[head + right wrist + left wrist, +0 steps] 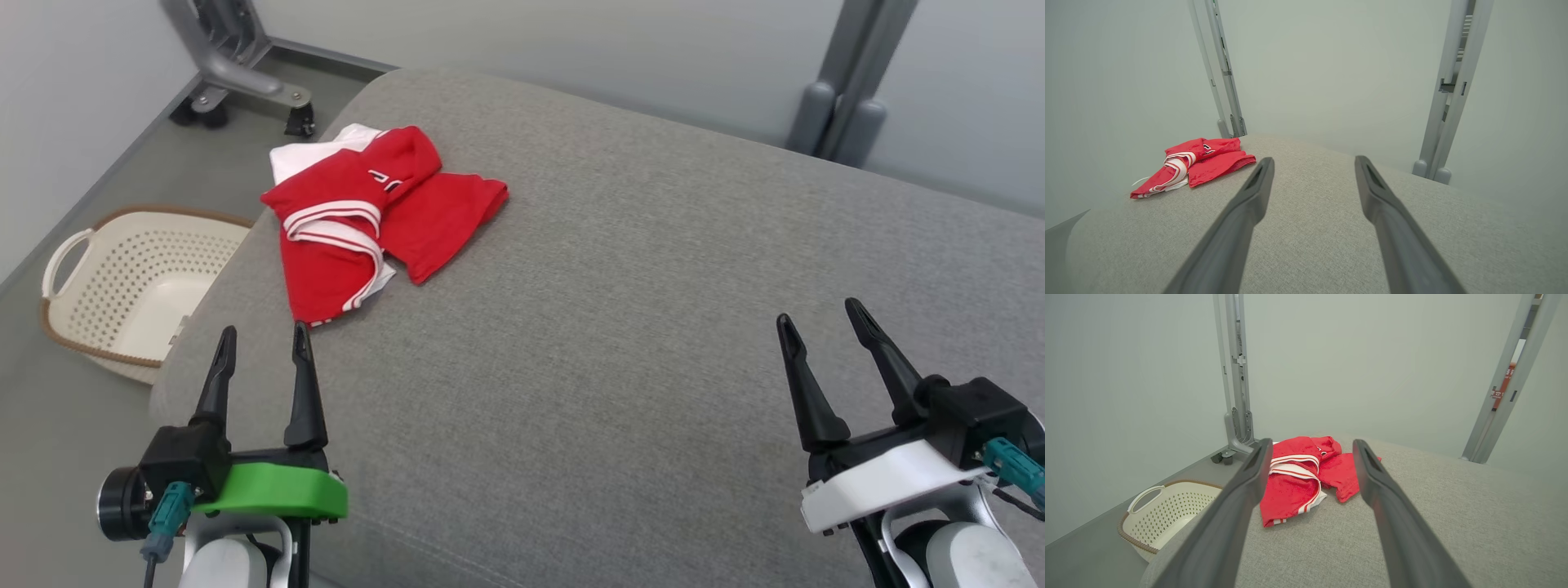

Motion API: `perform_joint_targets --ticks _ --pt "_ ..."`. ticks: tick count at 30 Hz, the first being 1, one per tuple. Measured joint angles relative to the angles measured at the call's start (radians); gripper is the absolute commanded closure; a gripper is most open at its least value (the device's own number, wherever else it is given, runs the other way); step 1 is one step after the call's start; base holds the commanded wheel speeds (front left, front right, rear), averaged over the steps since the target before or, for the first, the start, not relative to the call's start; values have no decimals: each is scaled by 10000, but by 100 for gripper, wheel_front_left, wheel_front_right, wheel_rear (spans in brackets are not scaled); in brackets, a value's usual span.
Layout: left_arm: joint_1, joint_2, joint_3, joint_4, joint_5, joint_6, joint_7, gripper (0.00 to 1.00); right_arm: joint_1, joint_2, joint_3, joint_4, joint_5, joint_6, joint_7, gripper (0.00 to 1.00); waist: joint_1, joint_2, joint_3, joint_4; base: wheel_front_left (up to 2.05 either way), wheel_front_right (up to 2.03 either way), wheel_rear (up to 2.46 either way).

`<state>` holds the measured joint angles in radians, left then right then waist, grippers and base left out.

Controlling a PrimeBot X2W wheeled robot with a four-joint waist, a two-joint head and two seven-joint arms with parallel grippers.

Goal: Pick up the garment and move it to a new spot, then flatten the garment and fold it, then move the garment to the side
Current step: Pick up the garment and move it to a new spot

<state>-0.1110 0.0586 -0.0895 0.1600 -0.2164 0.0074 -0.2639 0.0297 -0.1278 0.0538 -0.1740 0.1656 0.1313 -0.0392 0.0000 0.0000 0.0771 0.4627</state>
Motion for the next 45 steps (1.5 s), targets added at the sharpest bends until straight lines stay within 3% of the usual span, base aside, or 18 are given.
perform_joint_targets --ticks 7,17,23,32,38,39,45 --pt "5 -44 123 -299 -65 38 0 0 -476 -305 257 171 86 0 113 0 0 0 438 735 0 0 0" --pt "-1278 -71 -594 849 -913 119 0 0 -550 -765 -56 -765 -23 -2 646 0 0 0 1508 870 0 0 0" --pt "-3181 -81 -502 3248 -1488 -31 -2 0 -806 -1141 -228 -1143 15 0 934 0 0 0 2312 474 0 0 0" --pt "-6070 192 -194 8393 -2017 -688 163 0 -1476 -1515 -104 -1273 182 0 943 0 0 0 3276 -589 0 0 0" --pt "-7032 487 284 10123 -2541 -819 167 2 -1589 -1517 -173 -1244 236 0 811 0 0 0 3888 -1188 0 0 0" --pt "-7096 527 328 10193 -2598 -842 144 100 -1590 -1517 -192 -1229 236 0 796 0 1 0 3958 -1268 0 0 0" --pt "-7085 984 713 9894 -2658 -819 -2 100 -1674 -1442 -209 -1012 209 0 543 0 1 0 4137 -1695 0 0 0"
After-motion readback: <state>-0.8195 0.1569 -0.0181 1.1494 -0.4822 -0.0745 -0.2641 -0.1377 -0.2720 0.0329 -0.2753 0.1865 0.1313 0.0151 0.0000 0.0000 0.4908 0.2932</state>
